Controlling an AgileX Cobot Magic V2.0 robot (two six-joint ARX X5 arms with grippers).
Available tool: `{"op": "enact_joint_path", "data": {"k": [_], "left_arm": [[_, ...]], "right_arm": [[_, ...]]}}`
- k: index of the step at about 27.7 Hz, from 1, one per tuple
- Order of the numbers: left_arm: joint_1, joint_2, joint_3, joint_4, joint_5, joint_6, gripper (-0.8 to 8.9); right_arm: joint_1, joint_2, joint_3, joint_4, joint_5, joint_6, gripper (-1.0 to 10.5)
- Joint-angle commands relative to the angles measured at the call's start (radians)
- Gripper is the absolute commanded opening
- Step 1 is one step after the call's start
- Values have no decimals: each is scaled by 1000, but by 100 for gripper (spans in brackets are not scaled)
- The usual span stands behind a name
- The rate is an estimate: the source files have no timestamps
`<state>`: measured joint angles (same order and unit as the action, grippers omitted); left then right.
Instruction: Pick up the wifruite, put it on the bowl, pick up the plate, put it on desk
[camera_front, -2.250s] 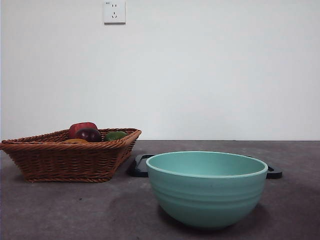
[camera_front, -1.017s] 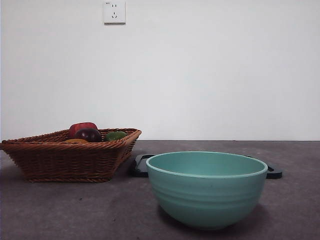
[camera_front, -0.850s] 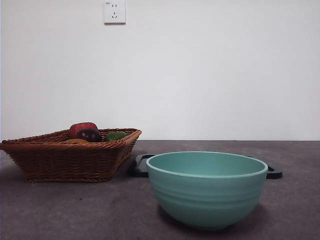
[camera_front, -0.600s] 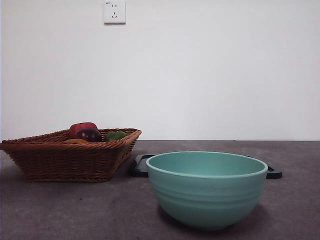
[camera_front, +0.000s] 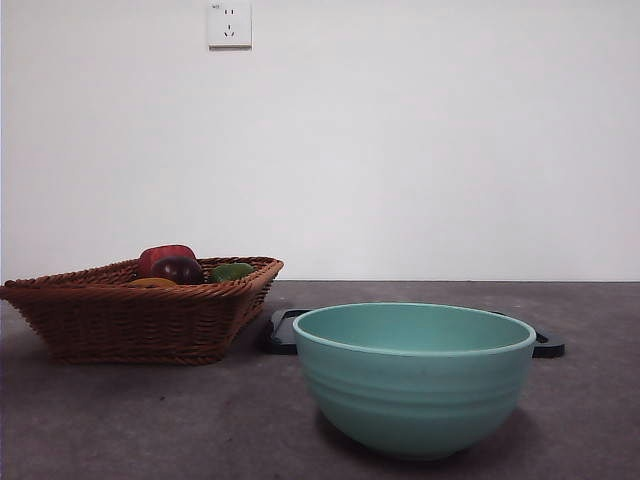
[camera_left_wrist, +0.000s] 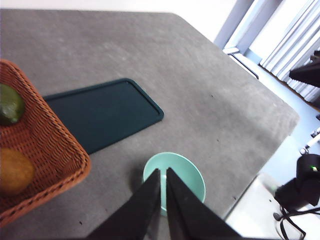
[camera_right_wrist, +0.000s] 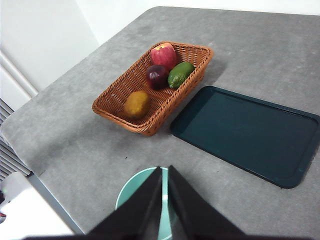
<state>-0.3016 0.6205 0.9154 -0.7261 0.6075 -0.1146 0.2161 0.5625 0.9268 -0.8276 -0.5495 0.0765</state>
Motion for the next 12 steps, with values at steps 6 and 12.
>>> {"op": "enact_joint_path", "data": {"k": [6, 12], "left_arm": [[-4, 4, 17, 8, 6, 20, 39], [-4, 4, 17, 8, 6, 19, 479]], "right_arm": [[5, 2, 20, 14, 1, -18, 27], [5, 3, 20, 16, 1, -12, 469]]}}
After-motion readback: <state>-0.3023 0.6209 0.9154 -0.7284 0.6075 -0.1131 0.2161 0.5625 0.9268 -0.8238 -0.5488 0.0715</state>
